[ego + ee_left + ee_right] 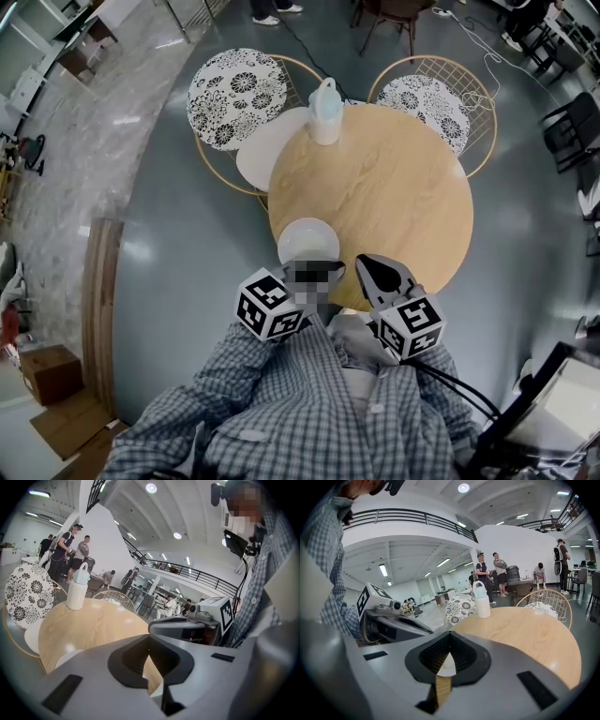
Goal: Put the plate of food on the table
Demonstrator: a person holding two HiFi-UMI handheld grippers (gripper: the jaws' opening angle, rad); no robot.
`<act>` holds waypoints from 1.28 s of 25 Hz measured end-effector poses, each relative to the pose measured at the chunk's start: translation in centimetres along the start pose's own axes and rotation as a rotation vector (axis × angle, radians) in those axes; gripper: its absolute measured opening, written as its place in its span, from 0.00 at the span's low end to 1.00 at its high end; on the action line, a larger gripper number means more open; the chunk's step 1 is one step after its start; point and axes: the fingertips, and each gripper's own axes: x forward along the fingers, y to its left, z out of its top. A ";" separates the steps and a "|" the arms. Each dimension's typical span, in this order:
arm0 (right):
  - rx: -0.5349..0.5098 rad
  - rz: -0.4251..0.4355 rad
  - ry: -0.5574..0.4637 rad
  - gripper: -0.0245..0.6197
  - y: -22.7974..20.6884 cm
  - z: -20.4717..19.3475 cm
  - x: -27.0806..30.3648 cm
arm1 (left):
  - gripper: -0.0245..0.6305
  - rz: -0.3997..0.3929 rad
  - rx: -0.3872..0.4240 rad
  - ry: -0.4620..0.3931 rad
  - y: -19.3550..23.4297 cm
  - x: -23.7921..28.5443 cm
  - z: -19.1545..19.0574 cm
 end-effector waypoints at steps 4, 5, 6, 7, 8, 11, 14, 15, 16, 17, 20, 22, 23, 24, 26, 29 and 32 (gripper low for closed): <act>0.000 -0.001 0.002 0.05 0.0 0.0 0.0 | 0.05 -0.004 -0.005 0.002 0.0 0.0 -0.1; 0.000 -0.001 0.003 0.05 0.0 -0.1 0.0 | 0.05 -0.004 -0.006 0.002 0.0 -0.1 -0.1; 0.001 -0.001 0.004 0.05 0.1 -0.1 0.0 | 0.05 -0.004 -0.007 0.002 0.0 -0.1 -0.2; 0.001 0.000 0.005 0.05 0.1 -0.2 0.0 | 0.05 -0.004 -0.007 0.003 0.0 -0.1 -0.2; 0.002 0.000 0.005 0.05 0.2 -0.2 0.0 | 0.05 -0.004 -0.008 0.004 0.0 -0.1 -0.3; 0.002 0.002 0.006 0.05 0.3 -0.3 -0.1 | 0.05 -0.004 -0.008 0.006 -0.1 -0.2 -0.4; 0.002 0.002 0.006 0.05 0.5 -0.4 -0.1 | 0.05 -0.006 -0.007 0.007 -0.3 -0.3 -0.5; 0.001 0.001 0.006 0.05 0.5 -0.5 -0.1 | 0.05 -0.007 -0.006 0.008 -0.3 -0.2 -0.6; 0.001 0.001 0.006 0.05 0.4 -0.5 -0.1 | 0.05 -0.008 -0.005 0.009 -0.3 -0.2 -0.7; 0.002 0.000 0.006 0.05 0.4 -0.6 -0.1 | 0.05 -0.008 -0.005 0.009 -0.3 -0.2 -0.7; 0.002 0.000 0.008 0.05 0.4 -0.4 -0.2 | 0.05 -0.010 -0.006 0.010 -0.3 -0.2 -0.6; 0.001 0.000 0.009 0.05 0.4 -0.4 -0.2 | 0.05 -0.010 -0.006 0.010 -0.4 -0.2 -0.5; 0.001 0.001 0.010 0.05 0.5 -0.4 -0.2 | 0.05 -0.010 -0.006 0.010 -0.4 -0.2 -0.4; 0.001 0.001 0.009 0.05 0.5 -0.4 -0.2 | 0.05 -0.010 -0.007 0.009 -0.3 -0.2 -0.4; 0.000 0.002 0.009 0.05 0.5 -0.4 -0.1 | 0.05 -0.010 -0.008 0.009 -0.3 -0.2 -0.5; 0.001 0.002 0.010 0.05 0.6 -0.6 -0.1 | 0.05 -0.011 -0.009 0.011 -0.3 -0.2 -0.8; 0.001 0.003 0.012 0.05 0.6 -0.7 -0.1 | 0.05 -0.009 -0.008 0.014 -0.3 -0.3 -0.9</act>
